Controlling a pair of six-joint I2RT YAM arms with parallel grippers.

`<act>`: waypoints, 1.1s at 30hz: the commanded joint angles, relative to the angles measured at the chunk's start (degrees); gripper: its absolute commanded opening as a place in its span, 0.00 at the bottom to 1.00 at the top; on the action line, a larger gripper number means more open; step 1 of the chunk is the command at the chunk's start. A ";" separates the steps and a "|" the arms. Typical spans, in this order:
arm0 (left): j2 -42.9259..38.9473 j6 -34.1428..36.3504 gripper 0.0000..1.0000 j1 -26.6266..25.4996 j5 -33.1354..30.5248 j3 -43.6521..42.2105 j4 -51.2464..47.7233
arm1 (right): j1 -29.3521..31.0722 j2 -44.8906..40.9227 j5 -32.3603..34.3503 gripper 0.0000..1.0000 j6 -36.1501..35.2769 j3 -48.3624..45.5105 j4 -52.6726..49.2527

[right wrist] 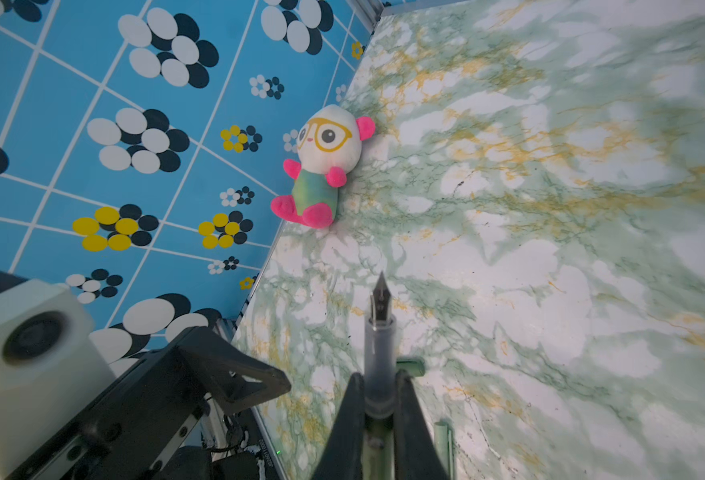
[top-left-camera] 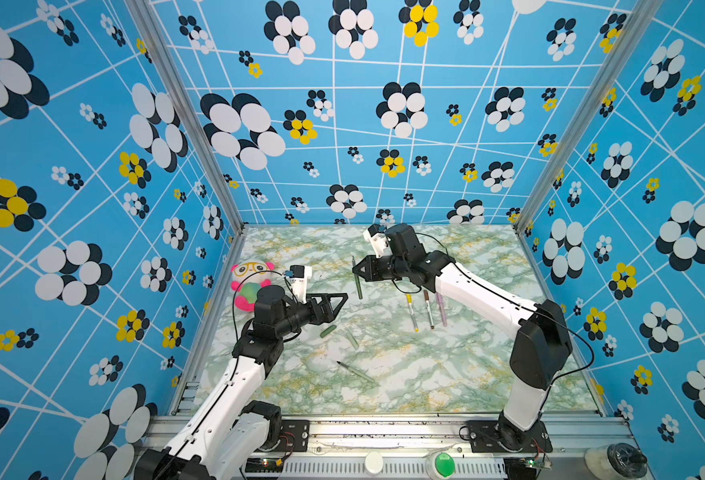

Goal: Insert the pens into the pen caps
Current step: 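Lift the green pen and pass it into the left gripper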

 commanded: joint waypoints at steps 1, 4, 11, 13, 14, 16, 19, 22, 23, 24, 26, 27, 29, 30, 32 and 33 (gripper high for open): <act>1.85 0.13 0.91 -1.02 4.30 1.98 3.04 | 0.15 -2.57 -6.24 0.05 3.78 -3.33 6.70; 4.37 -0.89 0.88 -1.87 4.90 2.61 4.69 | 0.26 -3.08 -8.10 0.05 4.88 -5.30 9.78; 8.34 -1.40 0.79 -3.75 4.83 3.90 6.51 | 0.22 -4.03 -10.74 0.04 6.84 -7.75 15.23; 8.91 -1.75 0.76 -3.93 4.48 3.96 6.98 | 0.26 -4.09 -11.17 0.04 7.31 -8.04 16.14; 9.13 -1.99 0.74 -4.07 4.20 3.84 7.29 | 0.33 -4.14 -11.54 0.04 7.51 -8.05 16.51; 9.63 -2.34 0.70 -4.13 3.81 3.98 7.79 | 0.40 -4.22 -11.96 0.04 7.68 -8.25 17.02; 10.40 -2.65 0.63 -4.20 3.71 4.02 8.49 | 0.58 -4.23 -12.52 0.04 8.03 -8.58 17.77; 10.99 -3.02 0.54 -4.27 3.45 4.02 9.16 | 0.64 -4.40 -12.82 0.03 9.12 -9.54 19.71; 11.04 -3.17 0.52 -4.23 3.25 3.98 9.18 | 0.69 -4.40 -13.06 0.03 9.27 -9.75 20.11; 11.10 -3.23 0.50 -4.22 3.16 4.00 9.32 | 0.62 -4.40 -13.11 0.03 9.27 -9.91 20.21; 10.91 -3.41 0.47 -4.28 2.55 4.01 9.50 | 0.77 -4.40 -13.36 0.03 9.31 -10.03 20.30; 10.91 -3.37 0.45 -4.23 2.32 3.98 9.46 | 0.85 -4.36 -13.44 0.03 9.35 -10.10 20.30; 10.72 -3.43 0.40 -4.28 1.78 3.89 9.55 | 0.86 -4.27 -13.62 0.03 9.36 -10.19 20.30; 10.62 -3.50 0.39 -4.27 1.58 3.84 9.54 | 0.85 -4.40 -13.62 0.03 9.34 -10.21 20.38; 10.66 -3.47 0.37 -4.23 1.35 3.93 9.55 | 0.95 -4.49 -13.71 0.03 9.35 -10.30 20.39; 10.76 -3.57 0.37 -4.27 1.30 3.98 9.61 | 0.88 -4.49 -13.80 0.03 9.35 -10.30 20.39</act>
